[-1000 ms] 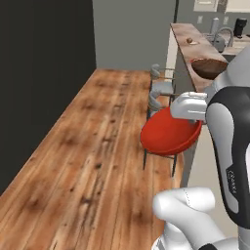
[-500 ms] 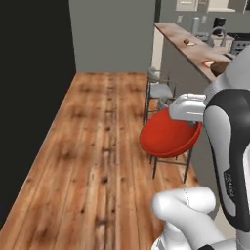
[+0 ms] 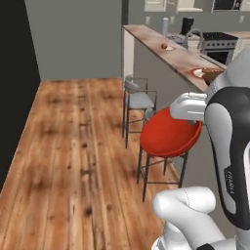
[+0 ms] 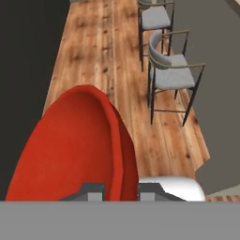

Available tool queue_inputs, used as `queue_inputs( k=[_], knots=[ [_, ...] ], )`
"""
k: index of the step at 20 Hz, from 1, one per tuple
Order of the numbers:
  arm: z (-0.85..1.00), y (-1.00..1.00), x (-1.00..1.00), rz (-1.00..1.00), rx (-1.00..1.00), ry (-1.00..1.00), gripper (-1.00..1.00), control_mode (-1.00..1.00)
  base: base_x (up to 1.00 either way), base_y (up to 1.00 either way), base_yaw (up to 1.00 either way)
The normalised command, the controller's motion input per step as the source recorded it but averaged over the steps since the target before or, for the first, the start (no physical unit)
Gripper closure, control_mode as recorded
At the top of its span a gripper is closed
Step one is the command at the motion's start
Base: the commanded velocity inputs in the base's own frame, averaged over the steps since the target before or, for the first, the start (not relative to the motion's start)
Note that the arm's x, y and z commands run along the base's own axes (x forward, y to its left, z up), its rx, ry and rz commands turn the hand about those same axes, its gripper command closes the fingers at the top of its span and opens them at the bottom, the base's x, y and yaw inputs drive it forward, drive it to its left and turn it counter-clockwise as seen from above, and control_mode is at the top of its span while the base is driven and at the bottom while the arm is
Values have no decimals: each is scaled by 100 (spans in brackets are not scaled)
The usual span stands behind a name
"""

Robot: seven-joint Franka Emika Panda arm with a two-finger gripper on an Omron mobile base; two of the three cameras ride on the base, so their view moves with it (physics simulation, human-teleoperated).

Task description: Take the smaller bowl and place it next to the appetizer plate on the dining counter , and place the larger bowl next to the plate with cooked food.

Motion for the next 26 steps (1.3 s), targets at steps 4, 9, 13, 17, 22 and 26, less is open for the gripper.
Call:
queue_inputs(
  k=[4,9,13,17,22,26],
  knots=[
    [0,0,0,0,0,0,100,100,81,45,-30],
    [0,0,0,0,0,0,100,100,84,79,-28],
    [0,0,0,0,0,0,100,100,88,71,-30],
    [0,0,0,0,0,0,100,100,89,35,-32],
    [0,0,0,0,0,0,100,100,87,21,-34],
    [0,0,0,0,0,0,100,100,81,31,-34]
  ],
)
